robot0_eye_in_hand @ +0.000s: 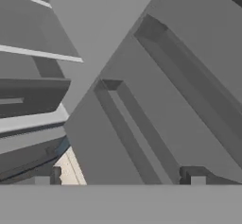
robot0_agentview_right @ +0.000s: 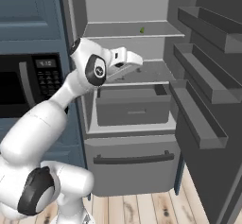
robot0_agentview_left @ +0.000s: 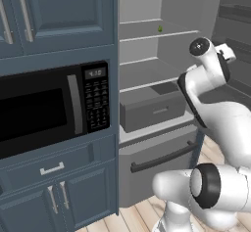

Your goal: There is a bowl on the dining counter. Grab a lemon wedge from the fridge and place it in the bowl. Then get the liquor bottle and glass cup from the cabinet and place them next to the bowl.

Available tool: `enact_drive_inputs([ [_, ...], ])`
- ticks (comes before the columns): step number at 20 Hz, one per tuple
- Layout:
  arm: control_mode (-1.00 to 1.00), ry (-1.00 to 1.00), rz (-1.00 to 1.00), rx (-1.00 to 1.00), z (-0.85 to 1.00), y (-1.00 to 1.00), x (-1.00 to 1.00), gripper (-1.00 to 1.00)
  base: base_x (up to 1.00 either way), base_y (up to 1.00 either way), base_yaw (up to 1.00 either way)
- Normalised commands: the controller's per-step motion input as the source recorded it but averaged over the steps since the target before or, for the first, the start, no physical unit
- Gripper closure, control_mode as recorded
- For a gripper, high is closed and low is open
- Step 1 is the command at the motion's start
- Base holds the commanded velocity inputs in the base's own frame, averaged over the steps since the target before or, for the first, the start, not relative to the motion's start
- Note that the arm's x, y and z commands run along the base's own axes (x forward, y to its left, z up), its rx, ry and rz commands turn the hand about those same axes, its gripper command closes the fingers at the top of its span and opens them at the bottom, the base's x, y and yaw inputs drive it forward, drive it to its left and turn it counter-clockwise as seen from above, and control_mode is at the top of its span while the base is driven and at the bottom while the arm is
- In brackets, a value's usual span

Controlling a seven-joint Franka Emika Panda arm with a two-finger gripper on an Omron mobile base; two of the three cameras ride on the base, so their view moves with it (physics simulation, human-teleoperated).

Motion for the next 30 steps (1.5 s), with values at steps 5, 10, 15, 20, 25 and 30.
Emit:
enact_drive_inputs([
  [5, -1.00, 0.04, 0.11, 0.25, 0.73, 0.63, -0.14, -1.00, 0.00, 0.00, 0.00],
  [10, -1.00, 0.07, 0.06, 0.29, 0.68, 0.51, -0.19, -1.00, 0.00, 0.00, 0.00],
  [15, -1.00, 0.02, 0.04, 0.26, 0.16, 0.44, -0.47, -1.00, 0.00, 0.00, 0.00],
  [20, -1.00, -0.03, 0.03, 0.13, -0.20, 0.55, -0.60, -1.00, 0.00, 0.00, 0.00],
  [25, -1.00, -0.11, 0.01, 0.04, -0.54, 0.16, -0.37, -1.00, 0.00, 0.00, 0.00],
  [30, -1.00, -0.19, 0.00, 0.00, -0.39, 0.00, -0.10, -1.00, 0.00, 0.00, 0.00],
])
